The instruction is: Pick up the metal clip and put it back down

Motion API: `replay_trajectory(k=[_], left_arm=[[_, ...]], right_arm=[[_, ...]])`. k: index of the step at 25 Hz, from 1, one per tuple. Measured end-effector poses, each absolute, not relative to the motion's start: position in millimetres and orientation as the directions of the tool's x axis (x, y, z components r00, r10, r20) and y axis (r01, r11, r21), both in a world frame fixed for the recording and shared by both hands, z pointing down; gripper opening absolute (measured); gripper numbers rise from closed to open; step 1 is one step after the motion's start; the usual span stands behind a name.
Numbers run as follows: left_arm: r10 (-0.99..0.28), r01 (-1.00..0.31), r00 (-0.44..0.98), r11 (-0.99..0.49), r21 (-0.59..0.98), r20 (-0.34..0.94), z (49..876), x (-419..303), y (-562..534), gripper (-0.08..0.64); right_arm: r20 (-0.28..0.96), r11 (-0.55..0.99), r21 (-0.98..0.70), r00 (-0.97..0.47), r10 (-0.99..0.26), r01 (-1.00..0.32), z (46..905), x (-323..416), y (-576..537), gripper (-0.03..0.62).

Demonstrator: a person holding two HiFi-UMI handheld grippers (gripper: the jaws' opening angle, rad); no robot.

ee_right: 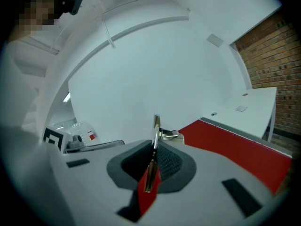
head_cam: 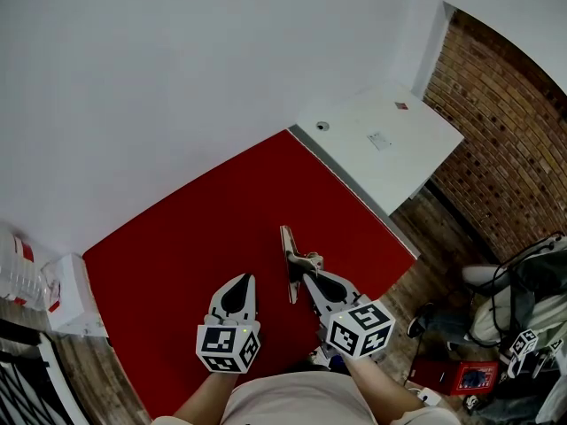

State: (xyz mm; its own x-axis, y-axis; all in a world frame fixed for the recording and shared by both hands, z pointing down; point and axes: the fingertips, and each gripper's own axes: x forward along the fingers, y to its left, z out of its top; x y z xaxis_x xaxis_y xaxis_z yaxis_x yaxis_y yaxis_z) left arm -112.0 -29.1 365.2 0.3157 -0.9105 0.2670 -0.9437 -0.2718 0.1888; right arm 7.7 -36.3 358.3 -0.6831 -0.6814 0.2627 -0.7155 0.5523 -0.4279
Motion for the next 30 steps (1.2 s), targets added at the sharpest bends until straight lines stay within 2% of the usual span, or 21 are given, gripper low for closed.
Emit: replay_trajectory(k=[30], left_arm=[[-0.897, -0.938, 0.331, -0.281, 0.201, 0.293, 377.3, -115.0, -24.5, 0.005]], right_arm=[[0.282, 0.542, -0.437, -0.681, -0.676, -0.718, 363.0, 4.7, -32.6, 0.026]])
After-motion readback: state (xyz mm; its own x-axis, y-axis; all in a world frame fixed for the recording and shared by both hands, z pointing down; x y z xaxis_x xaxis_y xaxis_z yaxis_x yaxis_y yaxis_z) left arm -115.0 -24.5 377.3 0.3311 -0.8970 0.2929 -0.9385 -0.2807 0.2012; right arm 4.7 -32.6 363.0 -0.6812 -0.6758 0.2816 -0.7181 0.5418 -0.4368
